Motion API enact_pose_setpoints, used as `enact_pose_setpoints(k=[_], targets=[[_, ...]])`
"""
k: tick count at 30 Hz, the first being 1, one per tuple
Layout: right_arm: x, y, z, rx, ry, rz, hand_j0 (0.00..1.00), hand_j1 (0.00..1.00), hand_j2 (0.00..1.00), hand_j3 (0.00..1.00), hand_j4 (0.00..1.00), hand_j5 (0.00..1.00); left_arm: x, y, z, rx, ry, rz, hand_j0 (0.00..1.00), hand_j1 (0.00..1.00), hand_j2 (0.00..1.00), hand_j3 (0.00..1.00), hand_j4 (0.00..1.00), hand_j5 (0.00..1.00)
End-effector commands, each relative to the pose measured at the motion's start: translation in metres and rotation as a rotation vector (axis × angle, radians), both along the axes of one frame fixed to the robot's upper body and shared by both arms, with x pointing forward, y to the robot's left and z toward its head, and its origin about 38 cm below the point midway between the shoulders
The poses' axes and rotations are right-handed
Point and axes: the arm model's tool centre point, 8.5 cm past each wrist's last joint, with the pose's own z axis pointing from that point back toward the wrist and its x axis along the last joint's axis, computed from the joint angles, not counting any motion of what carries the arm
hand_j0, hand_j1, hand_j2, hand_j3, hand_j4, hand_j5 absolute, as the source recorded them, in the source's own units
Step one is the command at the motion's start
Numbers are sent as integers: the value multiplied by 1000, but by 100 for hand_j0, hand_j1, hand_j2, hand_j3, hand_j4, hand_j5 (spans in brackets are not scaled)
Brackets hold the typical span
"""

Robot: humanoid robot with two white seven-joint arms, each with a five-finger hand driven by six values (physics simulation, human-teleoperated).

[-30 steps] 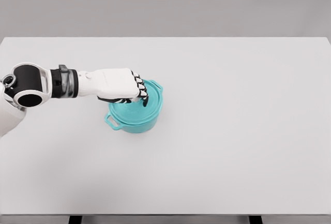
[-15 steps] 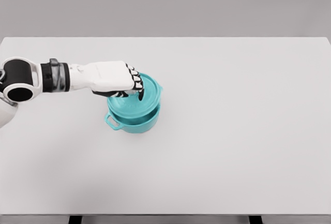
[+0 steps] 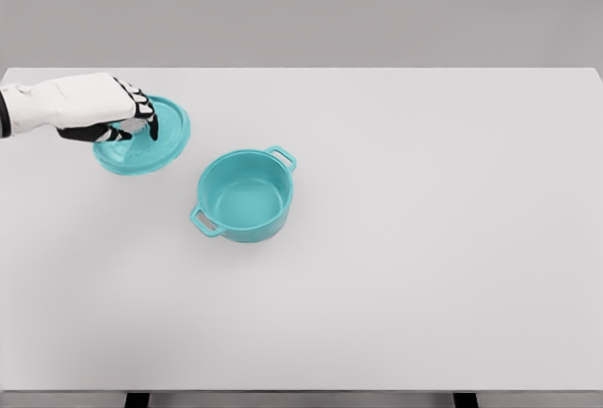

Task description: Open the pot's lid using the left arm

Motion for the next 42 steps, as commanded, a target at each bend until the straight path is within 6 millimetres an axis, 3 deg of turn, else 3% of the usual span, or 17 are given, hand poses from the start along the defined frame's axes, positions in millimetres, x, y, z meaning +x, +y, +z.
enact_pose_setpoints(k=[1,11,24,25,26,27,28,29,35,39,42], targets=[[0,0,0,0,0,-1,100,100,100,100,100,100,9,31,-9,-5,35,100,51,51,51,51,51,51],[0,0,0,0,0,-1,100,100,100,100,100,100,17,96,-53,-11,164,319,50,50,50,50,50,50],[0,0,0,0,0,-1,100,100,100,100,100,100,17,116,-69,-20,207,388,52,52,52,52,52,52],[0,0,0,0,0,-1,100,100,100,100,100,100,17,116,-69,-20,207,388,54,54,54,54,54,54],[0,0,0,0,0,-1,100,100,100,100,100,100,17,115,-68,-20,206,387,65,65,65,65,65,65],[0,0,0,0,0,-1,100,100,100,100,100,100,17,115,-69,-19,207,387,85,85,85,85,85,85],[0,0,0,0,0,-1,100,100,100,100,100,100,17,115,-69,-19,207,387,97,97,97,97,97,97],[0,0,0,0,0,-1,100,100,100,100,100,100,19,109,-71,-28,208,377,100,100,100,100,100,100],[0,0,0,0,0,-1,100,100,100,100,100,100,20,106,-67,-42,199,368,100,100,100,100,100,100],[0,0,0,0,0,-1,100,100,100,100,100,100,25,119,-26,-145,89,404,100,100,100,100,100,100],[0,0,0,0,0,-1,100,100,100,100,100,100,30,109,-26,-186,79,393,100,100,100,100,100,100]])
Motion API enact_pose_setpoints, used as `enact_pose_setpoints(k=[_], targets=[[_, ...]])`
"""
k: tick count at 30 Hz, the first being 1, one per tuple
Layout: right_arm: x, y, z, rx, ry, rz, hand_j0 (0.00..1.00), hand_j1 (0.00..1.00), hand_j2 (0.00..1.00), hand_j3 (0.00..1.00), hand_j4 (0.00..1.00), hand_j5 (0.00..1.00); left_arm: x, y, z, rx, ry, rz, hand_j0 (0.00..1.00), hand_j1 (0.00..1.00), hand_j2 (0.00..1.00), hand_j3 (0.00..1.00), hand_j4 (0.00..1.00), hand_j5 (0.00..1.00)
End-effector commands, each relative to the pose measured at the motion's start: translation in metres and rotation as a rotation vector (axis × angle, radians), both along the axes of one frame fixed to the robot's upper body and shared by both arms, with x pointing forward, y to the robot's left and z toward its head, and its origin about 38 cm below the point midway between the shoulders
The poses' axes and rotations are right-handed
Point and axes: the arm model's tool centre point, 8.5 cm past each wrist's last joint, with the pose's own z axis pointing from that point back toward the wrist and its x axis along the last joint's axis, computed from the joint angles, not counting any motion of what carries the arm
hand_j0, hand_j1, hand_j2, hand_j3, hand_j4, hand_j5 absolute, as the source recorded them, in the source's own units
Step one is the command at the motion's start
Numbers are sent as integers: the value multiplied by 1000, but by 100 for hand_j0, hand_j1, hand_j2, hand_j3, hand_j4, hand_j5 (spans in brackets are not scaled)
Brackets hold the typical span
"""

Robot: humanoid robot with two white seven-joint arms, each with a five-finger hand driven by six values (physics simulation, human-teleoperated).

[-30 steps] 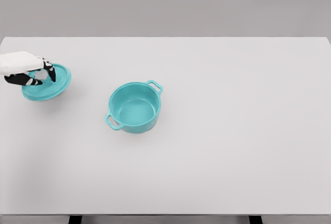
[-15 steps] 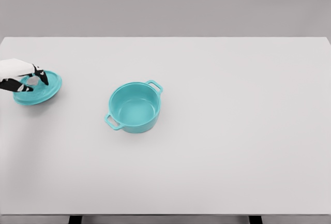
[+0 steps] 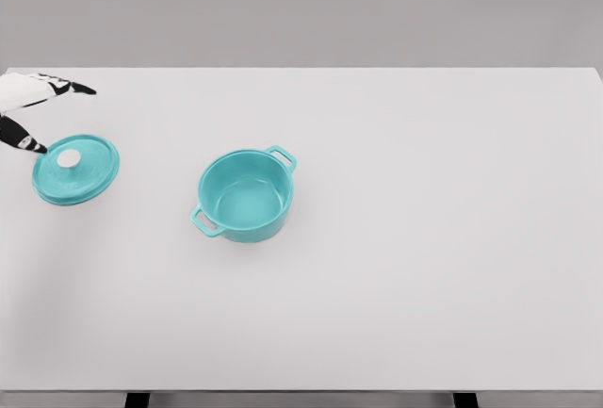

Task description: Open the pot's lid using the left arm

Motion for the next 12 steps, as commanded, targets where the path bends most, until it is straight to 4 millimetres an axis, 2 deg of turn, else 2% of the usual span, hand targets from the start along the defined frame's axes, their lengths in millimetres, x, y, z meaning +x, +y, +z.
enact_pose_setpoints(k=[1,5,12], targets=[[0,0,0,-2,0,-1,100,100,100,100,100,100,7,-12,3,-58,-31,-8,100,100,100,100,100,100],[0,0,0,0,0,-1,100,100,100,100,100,100,13,-29,2,-111,-51,-27,100,100,100,100,100,100],[0,0,0,0,0,-1,100,100,100,100,100,100,15,-30,6,-121,-63,-26,100,100,100,100,100,100]])
